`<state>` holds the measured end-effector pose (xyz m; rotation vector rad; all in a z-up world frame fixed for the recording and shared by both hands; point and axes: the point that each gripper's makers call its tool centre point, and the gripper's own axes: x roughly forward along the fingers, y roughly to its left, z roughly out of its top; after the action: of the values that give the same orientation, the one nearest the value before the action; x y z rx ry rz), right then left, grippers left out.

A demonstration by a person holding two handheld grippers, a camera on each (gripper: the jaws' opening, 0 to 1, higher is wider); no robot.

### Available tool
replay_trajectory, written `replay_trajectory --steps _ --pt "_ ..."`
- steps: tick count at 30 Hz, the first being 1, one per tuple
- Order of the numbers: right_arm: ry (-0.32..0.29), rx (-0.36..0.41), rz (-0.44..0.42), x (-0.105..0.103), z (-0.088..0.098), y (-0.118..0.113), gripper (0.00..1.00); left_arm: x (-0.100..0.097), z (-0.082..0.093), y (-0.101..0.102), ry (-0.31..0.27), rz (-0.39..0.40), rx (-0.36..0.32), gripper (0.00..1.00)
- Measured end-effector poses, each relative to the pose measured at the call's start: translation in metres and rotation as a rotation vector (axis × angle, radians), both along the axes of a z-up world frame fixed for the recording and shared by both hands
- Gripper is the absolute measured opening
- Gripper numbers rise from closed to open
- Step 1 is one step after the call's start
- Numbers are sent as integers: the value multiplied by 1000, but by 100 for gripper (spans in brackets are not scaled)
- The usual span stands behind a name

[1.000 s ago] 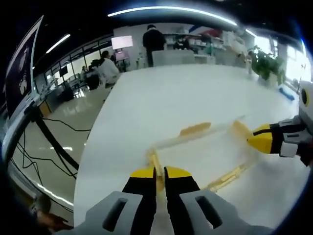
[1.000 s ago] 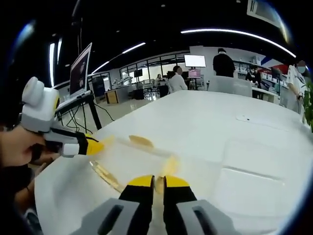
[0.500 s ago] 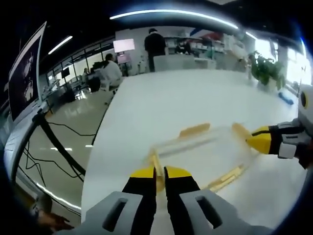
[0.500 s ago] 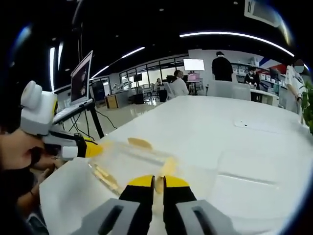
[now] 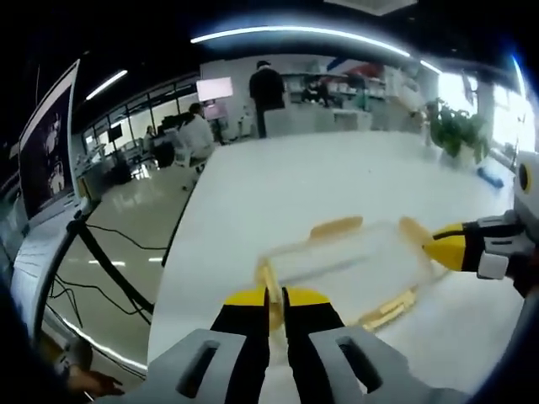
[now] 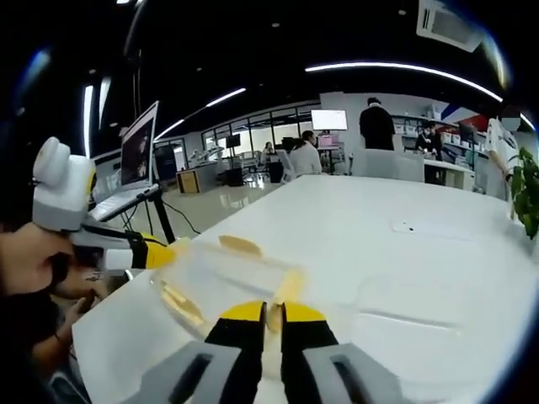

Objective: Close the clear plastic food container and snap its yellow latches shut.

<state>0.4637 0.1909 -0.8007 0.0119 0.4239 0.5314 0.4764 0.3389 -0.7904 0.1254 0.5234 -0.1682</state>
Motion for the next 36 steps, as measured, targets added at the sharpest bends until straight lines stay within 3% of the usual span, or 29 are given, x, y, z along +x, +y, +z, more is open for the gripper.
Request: replay_trajectory --steps 13,19,36 --pt "-19 -13 -6 -7 14 -10 2 -6 17 -12 -14 -12 7 3" --pt "-25 -9 -22 -5 19 -18 2 -3 17 -17 -15 -23 10 3" --pt "-26 -21 -118 -4 25 -77 2 5 21 -78 -27 -96 -27 3"
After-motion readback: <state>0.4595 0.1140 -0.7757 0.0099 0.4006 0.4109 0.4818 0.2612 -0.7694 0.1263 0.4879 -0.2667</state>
